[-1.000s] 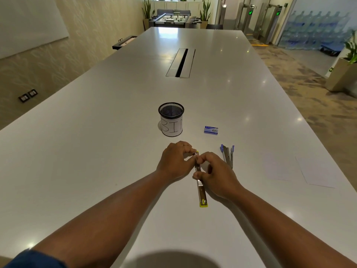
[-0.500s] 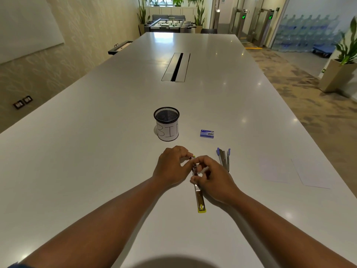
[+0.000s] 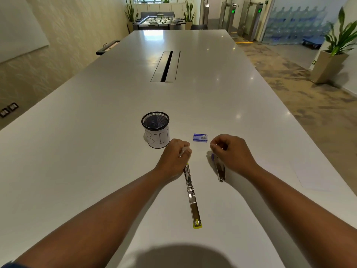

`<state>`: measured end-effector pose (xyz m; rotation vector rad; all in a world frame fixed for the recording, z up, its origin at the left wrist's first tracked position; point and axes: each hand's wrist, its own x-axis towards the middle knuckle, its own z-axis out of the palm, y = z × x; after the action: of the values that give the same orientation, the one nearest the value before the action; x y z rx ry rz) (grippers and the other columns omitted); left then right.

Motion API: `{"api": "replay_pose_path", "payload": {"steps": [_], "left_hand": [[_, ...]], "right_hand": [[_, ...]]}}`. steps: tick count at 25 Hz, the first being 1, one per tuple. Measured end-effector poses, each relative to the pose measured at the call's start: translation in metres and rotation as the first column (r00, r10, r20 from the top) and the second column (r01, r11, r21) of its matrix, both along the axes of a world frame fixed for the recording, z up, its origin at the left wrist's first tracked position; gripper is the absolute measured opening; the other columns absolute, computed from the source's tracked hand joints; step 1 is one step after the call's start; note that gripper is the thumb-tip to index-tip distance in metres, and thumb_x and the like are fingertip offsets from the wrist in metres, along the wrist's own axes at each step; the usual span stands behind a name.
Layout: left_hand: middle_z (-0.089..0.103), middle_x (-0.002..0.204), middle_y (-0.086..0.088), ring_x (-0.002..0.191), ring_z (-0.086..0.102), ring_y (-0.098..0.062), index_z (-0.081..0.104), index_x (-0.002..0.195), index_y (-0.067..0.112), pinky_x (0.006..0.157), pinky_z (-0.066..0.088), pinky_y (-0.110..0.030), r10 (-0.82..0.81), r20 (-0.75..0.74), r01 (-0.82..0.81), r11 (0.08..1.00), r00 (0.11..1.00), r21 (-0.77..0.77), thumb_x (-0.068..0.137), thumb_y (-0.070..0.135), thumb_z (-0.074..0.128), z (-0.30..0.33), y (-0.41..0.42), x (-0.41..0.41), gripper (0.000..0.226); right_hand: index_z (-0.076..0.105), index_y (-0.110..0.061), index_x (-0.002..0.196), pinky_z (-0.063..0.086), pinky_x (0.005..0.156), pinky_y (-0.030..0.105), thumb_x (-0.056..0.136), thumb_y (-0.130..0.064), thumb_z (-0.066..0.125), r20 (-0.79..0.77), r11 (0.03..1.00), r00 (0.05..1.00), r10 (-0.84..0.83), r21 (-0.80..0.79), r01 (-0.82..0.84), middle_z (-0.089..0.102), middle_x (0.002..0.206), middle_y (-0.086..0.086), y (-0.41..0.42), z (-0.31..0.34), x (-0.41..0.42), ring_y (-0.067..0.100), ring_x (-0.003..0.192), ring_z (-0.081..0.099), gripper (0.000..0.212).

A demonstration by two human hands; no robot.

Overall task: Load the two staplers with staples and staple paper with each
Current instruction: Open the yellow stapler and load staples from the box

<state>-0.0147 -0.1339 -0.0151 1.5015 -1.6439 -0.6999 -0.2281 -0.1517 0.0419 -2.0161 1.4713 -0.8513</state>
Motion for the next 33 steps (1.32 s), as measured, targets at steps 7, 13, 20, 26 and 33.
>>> {"api": "replay_pose_path", "payload": {"steps": [7, 13, 20, 26, 33], "left_hand": [[0.053, 0.116, 0.003, 0.093, 0.058, -0.008, 0.067, 0.123, 0.013, 0.079, 0.044, -0.012, 0.056, -0.021, -0.057, 0.998, 0.998, -0.019, 0.100, 0.018, 0.058, -0.003, -0.055, -0.011, 0.025], [0.051, 0.114, 0.003, 0.095, 0.060, -0.008, 0.065, 0.133, 0.014, 0.086, 0.050, -0.012, -0.090, 0.075, 0.090, 0.996, 0.993, 0.001, 0.087, 0.020, 0.078, -0.004, -0.081, -0.017, 0.048], [0.060, 0.101, 0.003, 0.088, 0.054, -0.004, 0.075, 0.114, 0.022, 0.075, 0.041, -0.018, -0.081, 0.201, 0.094, 0.994, 0.976, -0.057, 0.087, 0.025, 0.077, -0.002, -0.081, -0.018, 0.027], [0.064, 0.103, 0.002, 0.089, 0.059, -0.012, 0.074, 0.113, 0.019, 0.076, 0.046, -0.022, -0.054, 0.189, 0.062, 0.997, 0.981, -0.040, 0.088, 0.021, 0.074, 0.001, -0.077, -0.017, 0.025], [0.059, 0.099, 0.006, 0.086, 0.054, -0.006, 0.073, 0.117, 0.017, 0.072, 0.039, -0.016, -0.043, 0.208, 0.057, 0.996, 0.977, -0.064, 0.090, 0.019, 0.071, 0.001, -0.070, -0.017, 0.027]], "right_hand": [[0.074, -0.014, 0.115, 0.048, 0.082, 0.022, 0.096, -0.018, 0.068, 0.054, 0.981, 0.998, -0.022, 0.194, 0.011, 0.075, 0.106, 0.001, -0.066, -0.030, -0.012, 0.015, 0.095, 0.067, 0.020], [0.068, -0.023, 0.129, 0.053, 0.093, 0.036, 0.084, -0.028, 0.081, -0.079, 0.980, 0.992, 0.094, 0.182, -0.079, 0.069, 0.098, -0.018, -0.087, -0.040, -0.004, 0.006, 0.093, 0.065, 0.046], [0.072, -0.030, 0.123, 0.050, 0.084, 0.023, 0.083, -0.035, 0.081, -0.115, 0.983, 0.988, 0.100, 0.163, -0.080, 0.071, 0.099, -0.016, -0.093, -0.046, -0.001, -0.009, 0.086, 0.061, 0.041], [0.076, -0.030, 0.101, 0.054, 0.086, 0.050, 0.083, -0.030, 0.080, -0.102, 0.980, 0.990, 0.092, 0.186, -0.072, 0.072, 0.084, -0.008, -0.092, -0.040, -0.002, 0.012, 0.079, 0.063, 0.019], [0.073, -0.029, 0.107, 0.052, 0.083, 0.047, 0.084, -0.033, 0.078, -0.089, 0.974, 0.987, 0.130, 0.198, -0.111, 0.064, 0.082, -0.012, -0.089, -0.037, -0.005, 0.009, 0.074, 0.056, 0.024]]}}
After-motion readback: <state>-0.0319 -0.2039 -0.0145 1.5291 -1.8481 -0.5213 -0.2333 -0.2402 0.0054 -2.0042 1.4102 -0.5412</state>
